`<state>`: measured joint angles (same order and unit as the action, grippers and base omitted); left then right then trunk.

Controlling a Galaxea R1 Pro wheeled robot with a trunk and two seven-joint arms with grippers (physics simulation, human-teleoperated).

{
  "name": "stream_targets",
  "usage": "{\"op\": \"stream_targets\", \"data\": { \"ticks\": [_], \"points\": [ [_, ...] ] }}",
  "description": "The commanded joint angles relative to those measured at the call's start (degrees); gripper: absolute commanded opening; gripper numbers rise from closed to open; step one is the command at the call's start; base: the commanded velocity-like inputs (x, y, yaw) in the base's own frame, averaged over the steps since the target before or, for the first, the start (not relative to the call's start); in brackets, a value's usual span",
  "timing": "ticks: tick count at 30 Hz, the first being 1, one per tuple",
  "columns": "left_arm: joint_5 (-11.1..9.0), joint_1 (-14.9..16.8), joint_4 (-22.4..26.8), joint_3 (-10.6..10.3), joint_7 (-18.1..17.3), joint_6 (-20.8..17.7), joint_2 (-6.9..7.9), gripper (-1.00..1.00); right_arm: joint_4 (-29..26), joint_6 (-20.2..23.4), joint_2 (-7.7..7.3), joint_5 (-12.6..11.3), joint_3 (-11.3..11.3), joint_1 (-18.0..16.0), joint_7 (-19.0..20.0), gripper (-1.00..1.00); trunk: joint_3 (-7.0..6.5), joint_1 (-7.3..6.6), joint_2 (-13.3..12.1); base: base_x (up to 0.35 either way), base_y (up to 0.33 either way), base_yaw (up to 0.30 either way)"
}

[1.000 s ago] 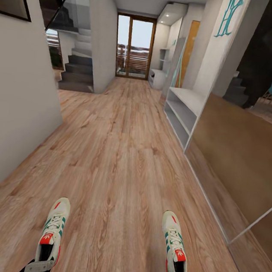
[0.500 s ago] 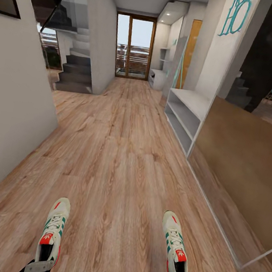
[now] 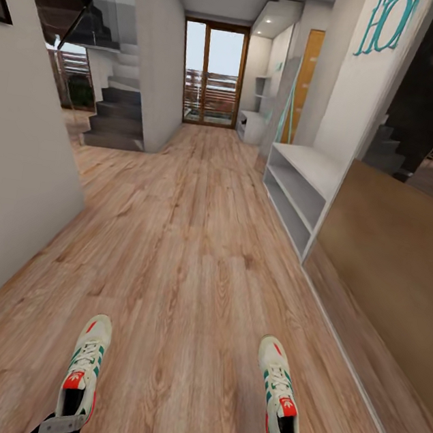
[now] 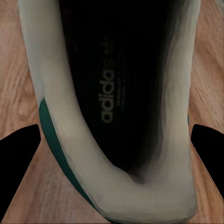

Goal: Pick up the two gym shoes and the two sandals from the corridor floor and place them onto the hallstand (shoe rack) in the corridor, making sure they are on the rack and not on the floor. Arrange them so the two gym shoes are next to each other and the two sandals are next to each other.

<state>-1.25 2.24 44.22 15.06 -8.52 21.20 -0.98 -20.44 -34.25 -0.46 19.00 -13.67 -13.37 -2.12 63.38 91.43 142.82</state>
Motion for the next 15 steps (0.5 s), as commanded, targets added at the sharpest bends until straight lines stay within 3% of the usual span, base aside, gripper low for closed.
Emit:
{"op": "stream_targets", "data": {
  "ticks": [1, 15],
  "points": [
    [-0.16, 0.03, -0.01, 0.32, -0.62, 0.09, -0.07, -1.0, 0.05, -0.2, 0.06, 0.58, -0.3, -0.06, -0.24, -1.0, 0.04, 0.02, 0.02, 0.339, 0.0, 0.0],
    [-0.12, 0.03, -0.05, 0.32, -0.62, 0.11, -0.06, -1.0, -0.03, -0.23, 0.11, 0.51, -0.39, -0.04, -0.25, -1.0, 0.04, 0.02, 0.02, 0.339, 0.0, 0.0]
  ]
}}
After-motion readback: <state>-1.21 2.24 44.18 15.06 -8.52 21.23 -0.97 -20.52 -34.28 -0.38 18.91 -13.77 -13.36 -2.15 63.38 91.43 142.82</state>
